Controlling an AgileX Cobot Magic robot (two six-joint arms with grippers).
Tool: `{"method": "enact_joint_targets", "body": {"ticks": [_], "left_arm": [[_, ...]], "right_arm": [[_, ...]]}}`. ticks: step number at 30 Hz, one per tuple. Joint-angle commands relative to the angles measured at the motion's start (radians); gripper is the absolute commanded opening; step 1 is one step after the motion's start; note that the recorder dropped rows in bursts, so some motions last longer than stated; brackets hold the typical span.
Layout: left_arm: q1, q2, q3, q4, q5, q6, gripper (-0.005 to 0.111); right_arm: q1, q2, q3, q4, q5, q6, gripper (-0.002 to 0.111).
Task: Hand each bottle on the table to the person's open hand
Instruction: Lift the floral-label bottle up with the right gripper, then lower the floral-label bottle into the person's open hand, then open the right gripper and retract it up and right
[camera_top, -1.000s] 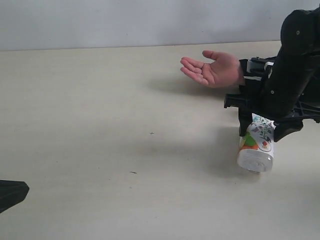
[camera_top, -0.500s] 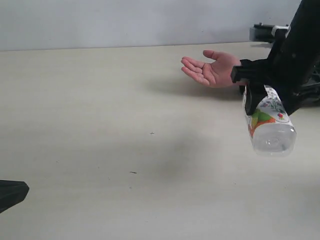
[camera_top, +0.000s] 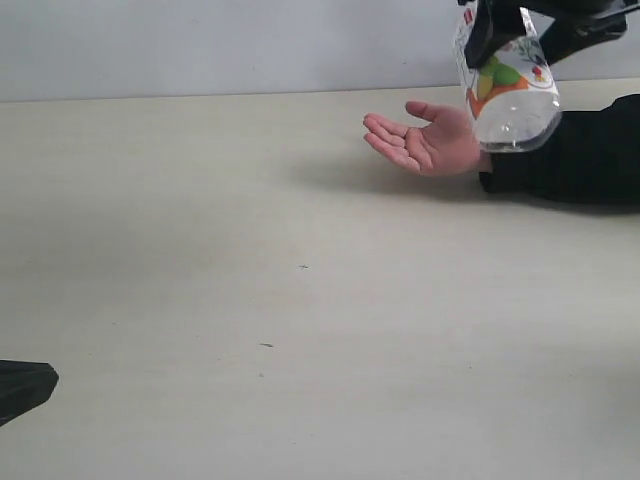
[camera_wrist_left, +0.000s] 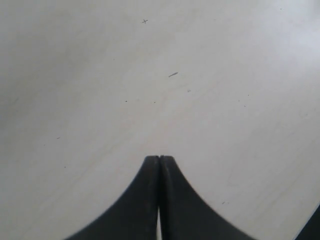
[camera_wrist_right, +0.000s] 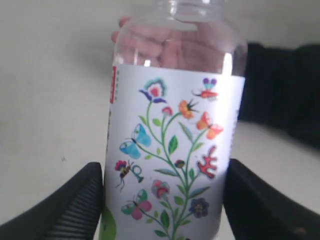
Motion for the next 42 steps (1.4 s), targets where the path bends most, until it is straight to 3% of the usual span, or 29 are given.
{"method": "enact_joint_targets", "body": {"ticks": [1, 14, 26, 30, 38, 42], "left_arm": [[0.003, -0.008, 0.005, 0.001, -0.003, -0.004, 0.0], [0.003, -0.008, 0.005, 0.001, -0.003, -0.004, 0.0], [0.003, -0.008, 0.005, 0.001, -0.003, -0.004, 0.0], [0.003, -0.008, 0.005, 0.001, -0.003, -0.004, 0.0], [0.003, -0.008, 0.005, 0.001, -0.003, -0.004, 0.0], [0.003, -0.008, 0.005, 0.001, -0.003, -0.004, 0.0]], "right_arm": [[0.003, 0.074, -0.058, 0.018, -0.096, -0.058, 0.0], [0.003, 0.434, -0.25, 0.025, -0.174, -0.127, 0.0], [0.003, 0.54, -0.265, 0.03, -0.261, -0.127, 0.001], [0.003, 0.54, -0.265, 0.032, -0.245, -0.127, 0.014], [0.003, 0.538, -0.265, 0.032, -0.198, -0.127, 0.067], [0.003, 0.507, -0.265, 0.029, -0.16, -0.15, 0.074]]}}
